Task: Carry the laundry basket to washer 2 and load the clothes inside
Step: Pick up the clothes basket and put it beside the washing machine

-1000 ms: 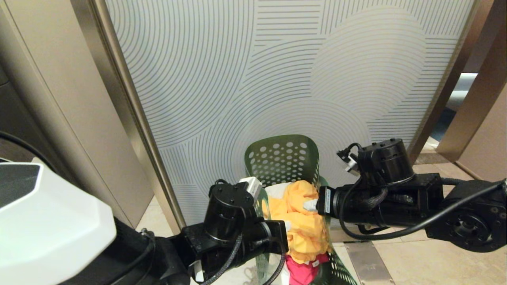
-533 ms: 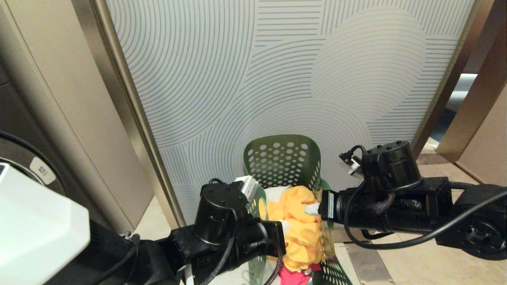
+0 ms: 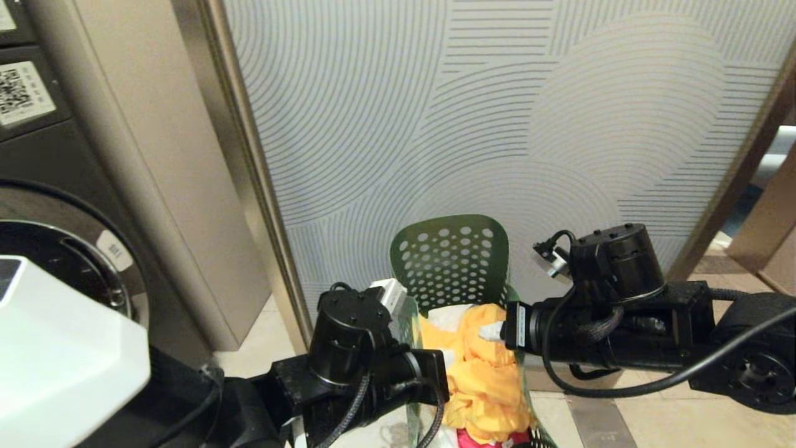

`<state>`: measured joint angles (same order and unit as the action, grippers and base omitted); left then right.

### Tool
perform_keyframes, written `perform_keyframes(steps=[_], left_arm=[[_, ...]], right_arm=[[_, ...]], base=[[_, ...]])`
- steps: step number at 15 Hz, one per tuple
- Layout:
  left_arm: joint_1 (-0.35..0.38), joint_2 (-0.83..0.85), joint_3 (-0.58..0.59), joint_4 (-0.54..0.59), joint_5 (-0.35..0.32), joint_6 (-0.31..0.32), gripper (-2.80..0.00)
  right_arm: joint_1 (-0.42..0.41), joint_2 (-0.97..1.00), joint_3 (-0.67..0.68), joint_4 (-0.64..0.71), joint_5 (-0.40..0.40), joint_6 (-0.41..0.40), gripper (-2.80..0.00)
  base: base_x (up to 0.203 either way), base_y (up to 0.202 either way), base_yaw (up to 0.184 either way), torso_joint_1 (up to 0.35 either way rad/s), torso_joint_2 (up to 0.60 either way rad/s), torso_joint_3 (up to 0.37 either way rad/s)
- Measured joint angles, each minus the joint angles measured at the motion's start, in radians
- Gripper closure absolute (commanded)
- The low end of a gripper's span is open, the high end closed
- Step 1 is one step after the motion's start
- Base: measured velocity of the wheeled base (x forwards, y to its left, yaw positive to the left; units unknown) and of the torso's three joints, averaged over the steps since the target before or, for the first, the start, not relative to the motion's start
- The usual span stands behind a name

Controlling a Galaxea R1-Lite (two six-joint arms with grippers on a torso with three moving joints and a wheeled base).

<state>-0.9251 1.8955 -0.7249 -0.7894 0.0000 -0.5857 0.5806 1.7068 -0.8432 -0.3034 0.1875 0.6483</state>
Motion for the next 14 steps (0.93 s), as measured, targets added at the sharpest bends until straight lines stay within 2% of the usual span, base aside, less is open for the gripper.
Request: perform_keyframes(steps=[14], left_arm=[[-0.001, 0.036, -0.018, -0.01, 0.0, 0.0, 0.0]], right_arm=[[-0.001, 0.017, 0.003, -0.001, 0.015, 0.001, 0.0]], base=[[0.0, -0.009, 0.174, 0.002, 0.0, 0.003]])
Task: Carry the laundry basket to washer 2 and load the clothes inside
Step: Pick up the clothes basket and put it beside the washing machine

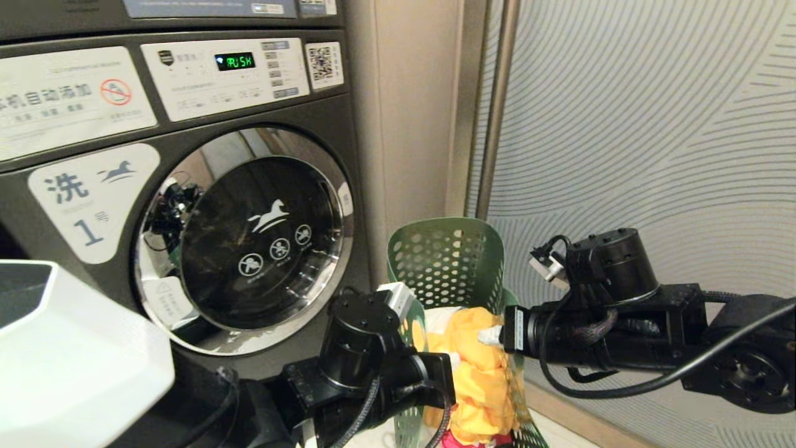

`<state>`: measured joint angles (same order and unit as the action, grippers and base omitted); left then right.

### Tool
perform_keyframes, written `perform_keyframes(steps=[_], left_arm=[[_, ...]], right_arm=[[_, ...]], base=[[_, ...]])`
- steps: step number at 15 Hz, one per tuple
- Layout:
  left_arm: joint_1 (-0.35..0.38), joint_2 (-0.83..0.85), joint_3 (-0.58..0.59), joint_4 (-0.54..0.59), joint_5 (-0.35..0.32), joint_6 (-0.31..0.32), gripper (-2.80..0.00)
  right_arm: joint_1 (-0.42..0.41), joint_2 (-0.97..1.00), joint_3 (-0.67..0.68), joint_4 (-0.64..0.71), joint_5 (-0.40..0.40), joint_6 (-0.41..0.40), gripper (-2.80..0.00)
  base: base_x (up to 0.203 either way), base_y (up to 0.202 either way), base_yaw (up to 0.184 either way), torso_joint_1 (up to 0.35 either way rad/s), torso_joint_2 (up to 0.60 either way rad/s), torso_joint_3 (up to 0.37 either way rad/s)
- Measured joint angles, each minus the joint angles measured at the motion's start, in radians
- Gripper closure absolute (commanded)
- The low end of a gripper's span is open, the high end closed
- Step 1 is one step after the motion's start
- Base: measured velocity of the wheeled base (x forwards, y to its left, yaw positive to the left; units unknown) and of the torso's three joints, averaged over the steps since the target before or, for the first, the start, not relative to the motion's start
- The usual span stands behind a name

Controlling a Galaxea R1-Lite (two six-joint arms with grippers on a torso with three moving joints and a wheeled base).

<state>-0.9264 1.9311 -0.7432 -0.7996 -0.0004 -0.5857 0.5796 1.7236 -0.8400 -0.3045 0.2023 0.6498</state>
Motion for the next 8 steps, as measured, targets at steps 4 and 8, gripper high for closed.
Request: perform_keyframes(steps=[4, 8], left_arm=[[0.0, 0.005, -0.007, 0.001, 0.0, 0.0, 0.0], [0.0, 0.005, -0.009, 0.0, 0.0, 0.0, 0.0]], right_arm=[[0.0, 0.003, 0.0, 0.0, 0.0, 0.003, 0.0], [0.0, 0.004, 0.0, 0.0, 0.0, 0.006, 0.0]], base=[[0.0, -0.01, 0.171, 0.003, 0.0, 0.004], [0.002, -0.006, 0.173, 0.001, 0.0, 0.0]])
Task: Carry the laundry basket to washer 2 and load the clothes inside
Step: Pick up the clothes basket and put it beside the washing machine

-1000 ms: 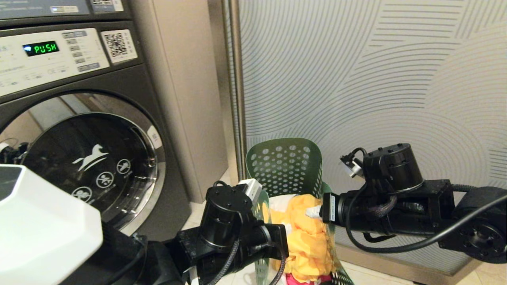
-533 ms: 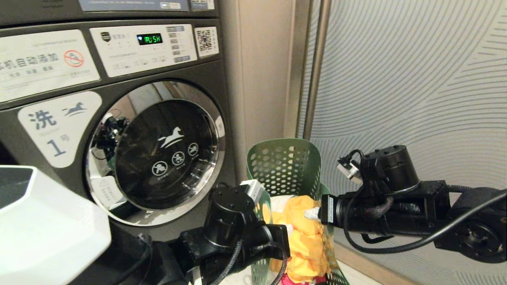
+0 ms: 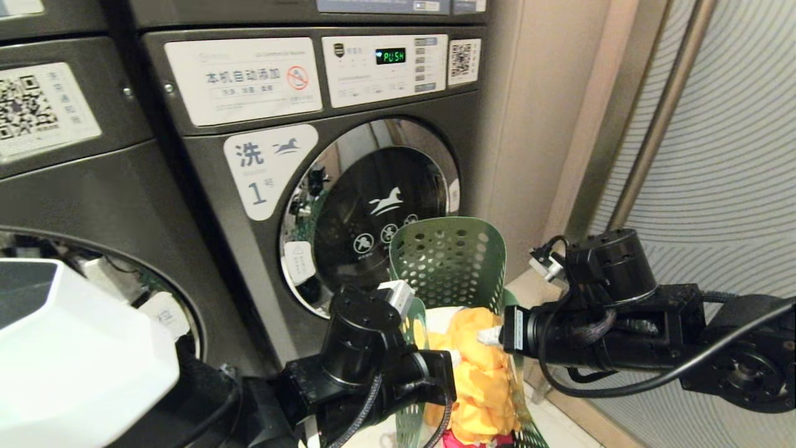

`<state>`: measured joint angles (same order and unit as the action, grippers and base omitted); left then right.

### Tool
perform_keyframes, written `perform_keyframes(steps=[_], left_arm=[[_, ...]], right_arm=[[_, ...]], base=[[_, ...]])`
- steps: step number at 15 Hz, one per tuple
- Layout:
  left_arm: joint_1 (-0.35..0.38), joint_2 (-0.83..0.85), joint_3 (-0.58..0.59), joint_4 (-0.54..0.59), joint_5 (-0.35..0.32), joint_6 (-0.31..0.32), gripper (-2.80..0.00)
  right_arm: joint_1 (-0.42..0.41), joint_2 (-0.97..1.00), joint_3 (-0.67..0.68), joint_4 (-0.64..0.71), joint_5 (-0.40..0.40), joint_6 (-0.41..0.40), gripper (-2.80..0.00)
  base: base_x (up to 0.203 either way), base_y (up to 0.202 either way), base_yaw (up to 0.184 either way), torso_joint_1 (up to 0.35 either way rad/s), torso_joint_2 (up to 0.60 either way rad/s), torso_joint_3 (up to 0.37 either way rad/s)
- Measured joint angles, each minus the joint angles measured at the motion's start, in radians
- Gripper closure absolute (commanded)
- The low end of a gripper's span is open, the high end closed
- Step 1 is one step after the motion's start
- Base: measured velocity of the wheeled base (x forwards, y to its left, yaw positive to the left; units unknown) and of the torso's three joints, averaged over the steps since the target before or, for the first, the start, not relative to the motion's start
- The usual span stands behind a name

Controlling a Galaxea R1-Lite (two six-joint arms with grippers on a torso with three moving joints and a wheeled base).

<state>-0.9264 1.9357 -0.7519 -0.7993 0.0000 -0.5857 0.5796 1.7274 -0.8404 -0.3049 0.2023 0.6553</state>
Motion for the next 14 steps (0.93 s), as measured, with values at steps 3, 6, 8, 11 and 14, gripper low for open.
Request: perform_keyframes(steps=[3, 6, 8, 11, 14], left_arm=[[0.0, 0.0, -0.007, 0.001, 0.0, 0.0, 0.0], [0.0, 0.0, -0.017, 0.0, 0.001, 0.0, 0.0], [0.0, 0.0, -0.019, 0.0, 0.001, 0.0, 0.0], [0.0, 0.001, -0.019, 0.0, 0.001, 0.0, 0.0], [0.0, 0.002, -0.02, 0.0, 0.001, 0.0, 0.0]], right_arm=[[0.0, 0.0, 0.001, 0.0, 0.0, 0.001, 0.0], [0.0, 0.0, 0.001, 0.0, -0.001, -0.001, 0.0], [0.0, 0.0, 0.002, 0.0, -0.002, -0.001, 0.0], [0.001, 0.0, 0.003, 0.001, -0.001, -0.001, 0.0], [0.001, 0.0, 0.005, 0.001, -0.001, -0.007, 0.0]], base=[[0.0, -0.01, 0.175, 0.002, 0.01, 0.004], [0.002, -0.009, 0.174, 0.003, 0.0, 0.003], [0.003, -0.01, 0.17, 0.002, 0.0, 0.003], [0.001, -0.01, 0.174, 0.003, 0.0, 0.001], [0.001, -0.009, 0.173, 0.002, 0.0, 0.003]])
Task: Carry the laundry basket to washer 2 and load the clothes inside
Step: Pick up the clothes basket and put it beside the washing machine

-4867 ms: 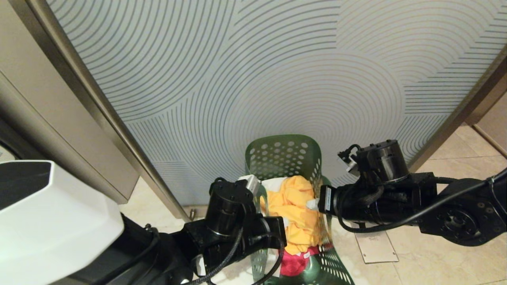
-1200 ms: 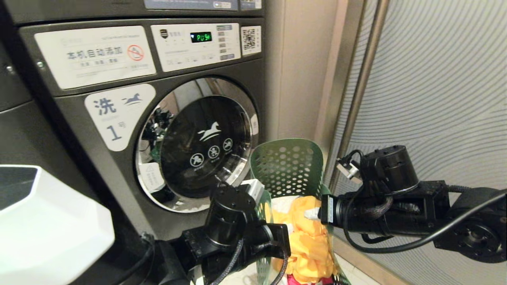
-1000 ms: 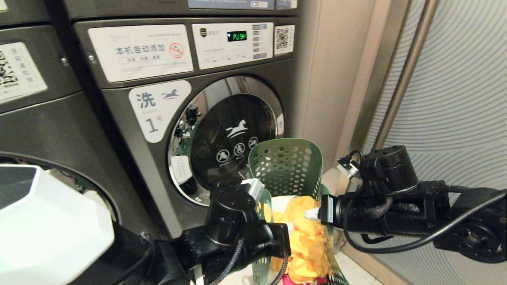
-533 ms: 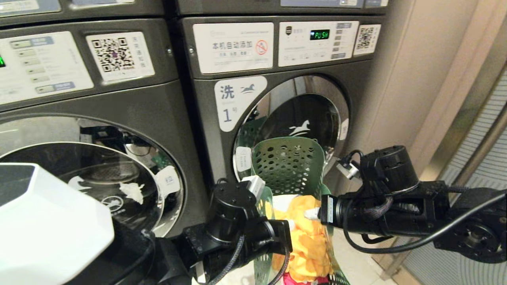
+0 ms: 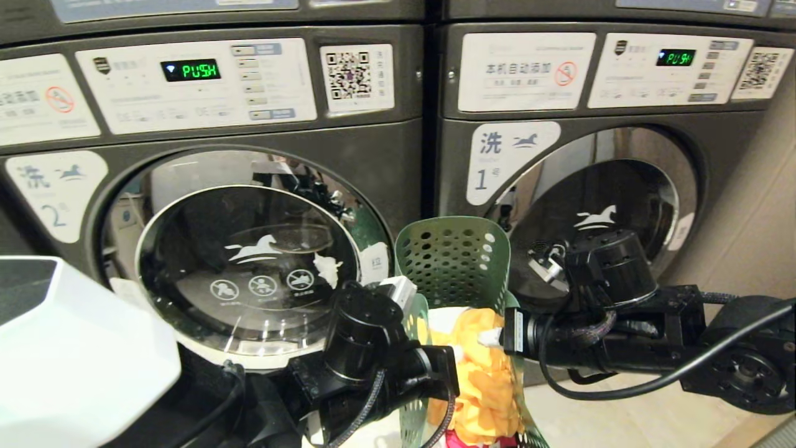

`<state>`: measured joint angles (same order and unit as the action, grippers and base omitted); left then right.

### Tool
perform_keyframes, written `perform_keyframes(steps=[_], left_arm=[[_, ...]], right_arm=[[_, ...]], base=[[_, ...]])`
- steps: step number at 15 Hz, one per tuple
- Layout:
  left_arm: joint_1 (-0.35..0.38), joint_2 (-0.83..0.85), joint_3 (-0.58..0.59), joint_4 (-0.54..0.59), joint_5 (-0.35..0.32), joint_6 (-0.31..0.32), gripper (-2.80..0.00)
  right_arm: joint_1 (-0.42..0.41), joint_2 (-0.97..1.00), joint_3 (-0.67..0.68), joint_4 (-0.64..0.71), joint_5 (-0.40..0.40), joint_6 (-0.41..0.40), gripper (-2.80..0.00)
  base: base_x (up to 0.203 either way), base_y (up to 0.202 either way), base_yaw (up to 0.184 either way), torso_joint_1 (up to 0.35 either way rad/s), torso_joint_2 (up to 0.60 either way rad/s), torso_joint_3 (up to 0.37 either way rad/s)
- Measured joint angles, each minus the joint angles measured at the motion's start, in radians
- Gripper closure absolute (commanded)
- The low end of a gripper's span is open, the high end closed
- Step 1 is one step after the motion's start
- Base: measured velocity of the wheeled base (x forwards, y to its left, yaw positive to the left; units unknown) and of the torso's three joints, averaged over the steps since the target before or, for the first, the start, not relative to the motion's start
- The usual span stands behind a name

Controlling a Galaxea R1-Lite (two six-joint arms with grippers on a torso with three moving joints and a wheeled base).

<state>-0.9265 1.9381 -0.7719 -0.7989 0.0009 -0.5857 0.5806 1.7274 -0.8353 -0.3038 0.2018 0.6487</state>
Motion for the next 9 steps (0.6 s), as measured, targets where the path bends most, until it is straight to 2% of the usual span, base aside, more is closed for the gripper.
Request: perform_keyframes(steps=[4, 9], left_arm=[[0.0, 0.005, 0.0, 0.001, 0.0, 0.0, 0.0], [0.0, 0.006, 0.0, 0.0, 0.0, -0.001, 0.0]], right_arm=[[0.001, 0.0, 0.004, 0.002, -0.002, -0.001, 0.0], [0.001, 0.0, 0.004, 0.0, -0.002, -0.002, 0.0]], base=[[0.002, -0.007, 0.142, 0.002, 0.0, 0.001], [0.0, 0.0, 0.0, 0.0, 0.0, 0.0]])
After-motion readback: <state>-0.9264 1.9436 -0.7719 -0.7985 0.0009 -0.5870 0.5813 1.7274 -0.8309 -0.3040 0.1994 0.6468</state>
